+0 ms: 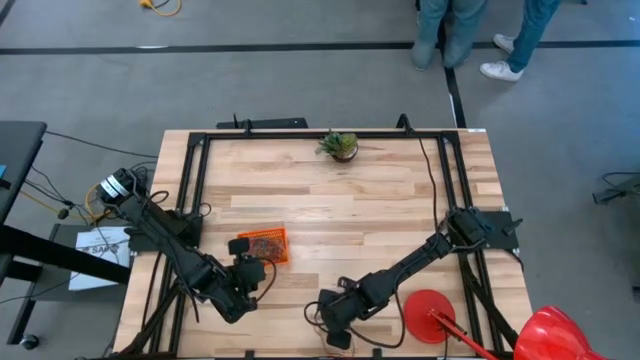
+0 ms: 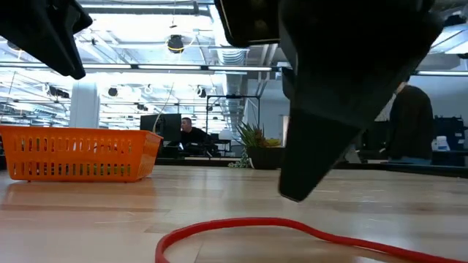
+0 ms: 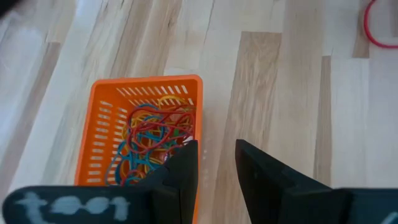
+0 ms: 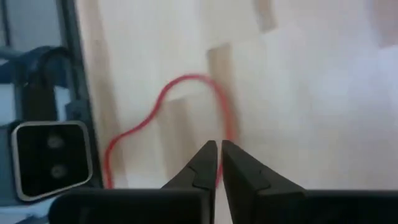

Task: Pick and place rubber bands into bin
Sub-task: Put the red rubber band into the orange container

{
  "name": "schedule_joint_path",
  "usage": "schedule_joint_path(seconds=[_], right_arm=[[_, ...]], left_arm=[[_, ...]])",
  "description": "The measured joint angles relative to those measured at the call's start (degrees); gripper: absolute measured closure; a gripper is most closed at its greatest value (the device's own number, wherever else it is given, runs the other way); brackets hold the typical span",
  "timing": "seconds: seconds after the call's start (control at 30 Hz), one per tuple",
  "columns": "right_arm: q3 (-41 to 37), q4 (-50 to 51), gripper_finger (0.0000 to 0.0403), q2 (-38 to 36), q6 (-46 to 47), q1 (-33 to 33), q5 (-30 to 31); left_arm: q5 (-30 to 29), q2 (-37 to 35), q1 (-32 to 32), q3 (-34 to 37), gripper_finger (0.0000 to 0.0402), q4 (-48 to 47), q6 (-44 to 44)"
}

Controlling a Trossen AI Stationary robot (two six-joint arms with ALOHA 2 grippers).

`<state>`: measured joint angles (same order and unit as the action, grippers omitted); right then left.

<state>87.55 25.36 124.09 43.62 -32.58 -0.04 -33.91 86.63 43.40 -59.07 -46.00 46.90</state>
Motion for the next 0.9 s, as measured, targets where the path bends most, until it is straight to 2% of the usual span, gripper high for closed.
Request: schedule_joint_path(seconds=[0.1,0.3,0.57,0.6,0.77,0.9], right_arm=[[1.12,3.60,0.0375,-0.01,-0.14,0.30,0.32],[1.42,3.76,0.0351,-0.01,-0.14,-1.20,-4.19],[1.42,8.71,0.0346,-0.08,-0.14,-3.12,-1.10],[1.42,9.44,0.0346,-0.08,-0.14,-3.12,-1.15],[1.71,10.62,0.0346,-0.12,-0.12,-2.93,-1.19],[3.71,13.84,0.0347,-0.17,0.97,-2.95,-1.26]], left_arm=[[0.20,0.00,0.00,0.00,0.0304,0.04,1.71],[0.84,0.00,0.00,0.00,0.0304,0.18,4.70],[1.11,0.00,0.00,0.00,0.0304,0.48,0.97],[0.23,0.00,0.00,0.00,0.0304,0.46,1.88],[-13.38,0.46,-2.05,0.00,0.0304,0.44,8.28],[-12.97,0.46,-3.72,0.00,0.0304,0.58,5.94]])
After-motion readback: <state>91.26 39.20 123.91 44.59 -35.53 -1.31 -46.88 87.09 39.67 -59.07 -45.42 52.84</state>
